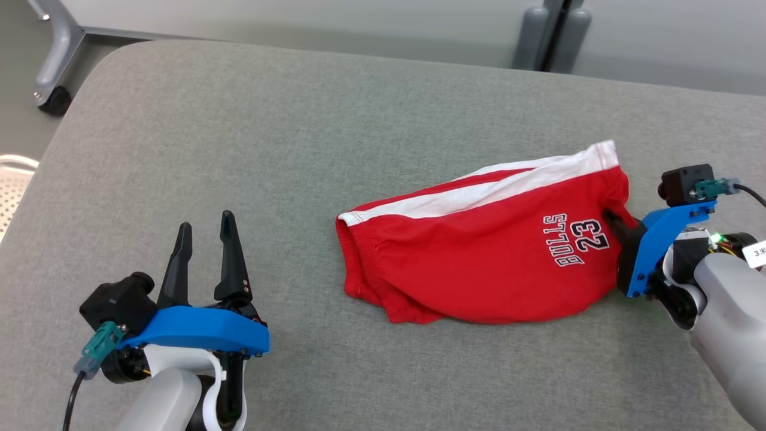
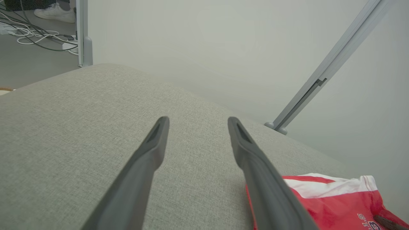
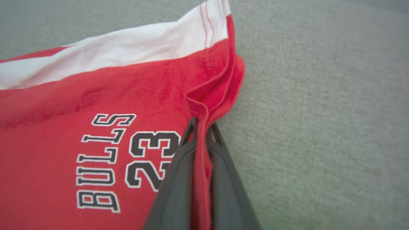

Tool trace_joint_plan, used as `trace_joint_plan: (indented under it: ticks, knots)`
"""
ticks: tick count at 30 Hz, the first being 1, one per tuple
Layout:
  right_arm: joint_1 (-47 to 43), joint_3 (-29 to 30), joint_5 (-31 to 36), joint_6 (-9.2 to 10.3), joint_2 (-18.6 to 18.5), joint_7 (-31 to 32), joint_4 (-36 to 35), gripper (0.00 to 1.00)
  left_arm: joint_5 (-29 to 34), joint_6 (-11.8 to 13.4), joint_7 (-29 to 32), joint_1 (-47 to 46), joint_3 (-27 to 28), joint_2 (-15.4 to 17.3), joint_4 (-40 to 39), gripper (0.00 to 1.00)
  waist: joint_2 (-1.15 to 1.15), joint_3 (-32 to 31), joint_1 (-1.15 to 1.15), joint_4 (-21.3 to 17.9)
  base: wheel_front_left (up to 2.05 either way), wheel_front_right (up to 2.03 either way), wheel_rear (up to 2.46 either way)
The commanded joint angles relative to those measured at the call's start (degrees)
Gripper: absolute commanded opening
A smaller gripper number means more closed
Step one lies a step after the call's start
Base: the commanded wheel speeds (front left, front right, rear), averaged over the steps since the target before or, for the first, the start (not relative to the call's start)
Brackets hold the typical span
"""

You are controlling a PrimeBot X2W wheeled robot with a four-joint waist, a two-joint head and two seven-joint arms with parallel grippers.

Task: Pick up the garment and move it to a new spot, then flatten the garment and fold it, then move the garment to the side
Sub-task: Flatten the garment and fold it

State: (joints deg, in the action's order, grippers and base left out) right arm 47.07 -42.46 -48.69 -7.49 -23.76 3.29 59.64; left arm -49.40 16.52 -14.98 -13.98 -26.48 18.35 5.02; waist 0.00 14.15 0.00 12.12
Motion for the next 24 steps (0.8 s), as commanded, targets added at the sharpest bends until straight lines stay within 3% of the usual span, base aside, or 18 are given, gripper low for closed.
trace_joint_plan:
  ticks: [1, 10, 17, 24]
  knots:
    - [0.41, 0.71, -0.77, -0.01, 0.1, -1.57, -0.16, 0.0, 1.01, -0.18, -0.22, -0.38, 0.33, -0.14, 0.01, 1.0, 0.0, -0.65, 0.0, -0.88, 0.0, 0.0, 0.0]
    - [-4.59, 1.58, -1.49, -0.01, 0.38, -8.63, -3.26, 0.0, 3.9, -1.54, -0.25, 0.31, 0.93, -1.28, 1.37, 1.0, 0.0, -3.25, 0.0, -5.69, 0.0, 0.0, 0.0]
    - [-11.34, 5.95, -2.91, -0.01, 2.74, -13.89, -5.63, 0.0, 5.15, -2.85, -0.25, 1.91, 1.76, -2.3, 2.42, 1.0, 0.0, -5.39, 0.0, -10.65, 0.0, 0.0, 0.0]
    - [-14.87, 9.29, -1.25, -0.01, 5.01, -15.73, -5.98, 0.0, 5.66, -3.38, -0.25, 2.41, 1.38, -3.35, 3.38, 1.0, 0.0, -6.45, 0.0, -11.95, 0.0, 0.0, 0.0]
